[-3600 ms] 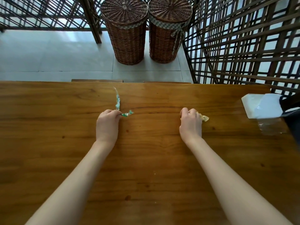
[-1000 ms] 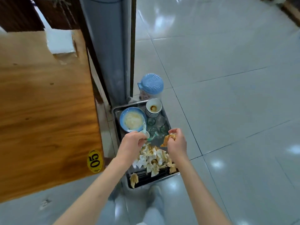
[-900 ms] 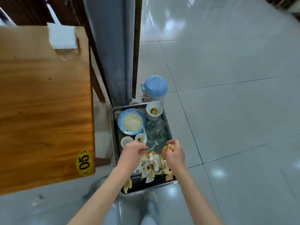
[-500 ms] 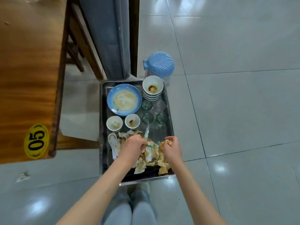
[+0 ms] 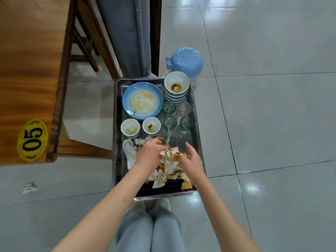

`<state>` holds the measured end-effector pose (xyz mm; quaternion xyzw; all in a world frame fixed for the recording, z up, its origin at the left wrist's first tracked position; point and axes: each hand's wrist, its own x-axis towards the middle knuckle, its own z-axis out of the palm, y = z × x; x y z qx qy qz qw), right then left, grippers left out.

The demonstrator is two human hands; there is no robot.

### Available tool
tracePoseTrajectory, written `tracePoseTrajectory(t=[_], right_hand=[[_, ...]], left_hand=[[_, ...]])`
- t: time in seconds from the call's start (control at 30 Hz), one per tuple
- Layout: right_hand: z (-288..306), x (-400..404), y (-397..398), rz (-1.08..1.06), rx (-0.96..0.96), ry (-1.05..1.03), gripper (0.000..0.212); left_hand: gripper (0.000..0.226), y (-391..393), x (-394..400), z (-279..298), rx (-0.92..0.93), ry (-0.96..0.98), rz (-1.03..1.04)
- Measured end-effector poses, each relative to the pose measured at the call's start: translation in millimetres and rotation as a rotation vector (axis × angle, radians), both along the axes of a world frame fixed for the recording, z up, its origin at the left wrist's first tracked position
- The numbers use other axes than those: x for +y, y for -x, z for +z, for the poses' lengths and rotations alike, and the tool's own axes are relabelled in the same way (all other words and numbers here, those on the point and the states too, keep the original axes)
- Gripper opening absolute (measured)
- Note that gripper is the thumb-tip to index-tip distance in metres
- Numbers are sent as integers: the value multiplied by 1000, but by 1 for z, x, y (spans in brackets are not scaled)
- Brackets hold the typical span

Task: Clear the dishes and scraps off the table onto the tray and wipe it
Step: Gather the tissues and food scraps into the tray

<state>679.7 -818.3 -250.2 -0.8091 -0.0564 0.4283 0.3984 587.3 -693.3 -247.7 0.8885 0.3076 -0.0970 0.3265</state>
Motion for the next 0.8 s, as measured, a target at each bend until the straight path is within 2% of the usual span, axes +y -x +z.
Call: tracePoseTrajectory(t=[0.47,0.8], right_hand=[[39,9,7,78,-38,27,57],[120,25,17,173,-92,4,56]], left_hand=[[42,29,9,37,5,-20,40],[41,52,23,120,-23,-23,159]])
